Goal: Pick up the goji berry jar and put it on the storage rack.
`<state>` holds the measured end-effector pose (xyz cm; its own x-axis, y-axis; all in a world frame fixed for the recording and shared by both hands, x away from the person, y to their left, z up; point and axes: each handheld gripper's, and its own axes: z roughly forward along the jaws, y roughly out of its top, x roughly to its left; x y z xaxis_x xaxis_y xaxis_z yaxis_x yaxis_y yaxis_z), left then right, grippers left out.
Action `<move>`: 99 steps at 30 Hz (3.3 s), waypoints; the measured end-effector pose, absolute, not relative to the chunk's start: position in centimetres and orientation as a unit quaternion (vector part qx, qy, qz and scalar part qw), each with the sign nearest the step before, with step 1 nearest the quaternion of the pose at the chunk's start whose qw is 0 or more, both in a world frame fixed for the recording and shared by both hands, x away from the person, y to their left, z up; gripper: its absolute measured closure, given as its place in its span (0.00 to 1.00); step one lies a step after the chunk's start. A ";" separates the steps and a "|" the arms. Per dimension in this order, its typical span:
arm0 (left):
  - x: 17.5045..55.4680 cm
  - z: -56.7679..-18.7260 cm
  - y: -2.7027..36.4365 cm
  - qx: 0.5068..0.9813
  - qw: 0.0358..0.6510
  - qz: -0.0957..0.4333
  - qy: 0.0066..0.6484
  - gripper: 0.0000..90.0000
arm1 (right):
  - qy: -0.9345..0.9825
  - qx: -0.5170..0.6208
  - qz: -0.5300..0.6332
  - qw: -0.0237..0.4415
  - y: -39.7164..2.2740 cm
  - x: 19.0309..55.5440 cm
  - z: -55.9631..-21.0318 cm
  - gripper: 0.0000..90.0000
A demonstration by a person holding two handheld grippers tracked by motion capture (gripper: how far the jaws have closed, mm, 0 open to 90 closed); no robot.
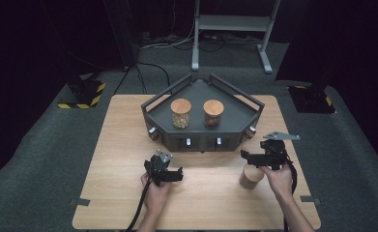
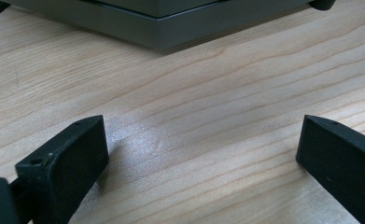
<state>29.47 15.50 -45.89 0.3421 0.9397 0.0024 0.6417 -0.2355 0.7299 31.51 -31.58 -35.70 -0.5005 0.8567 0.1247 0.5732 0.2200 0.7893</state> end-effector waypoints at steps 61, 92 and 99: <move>29.5 -45.9 15.5 0.752 0.325 0.229 0.526 0.02 | 0.791 0.443 0.378 0.186 -31.9 27.1 -41.6 0.10; 29.5 -45.9 15.5 0.752 0.325 0.229 0.526 0.02 | 0.797 0.419 0.375 0.220 -31.0 25.7 -44.3 0.27; 29.5 -45.9 15.5 0.752 0.325 0.229 0.526 0.02 | 0.795 0.417 0.382 0.218 -31.4 25.7 -44.5 0.28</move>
<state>29.46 15.50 -45.89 0.3418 0.9398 0.0023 0.6417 -0.2352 0.7300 25.69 -31.38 -44.52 -0.5573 0.8298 -0.0284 0.4967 0.3606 0.7895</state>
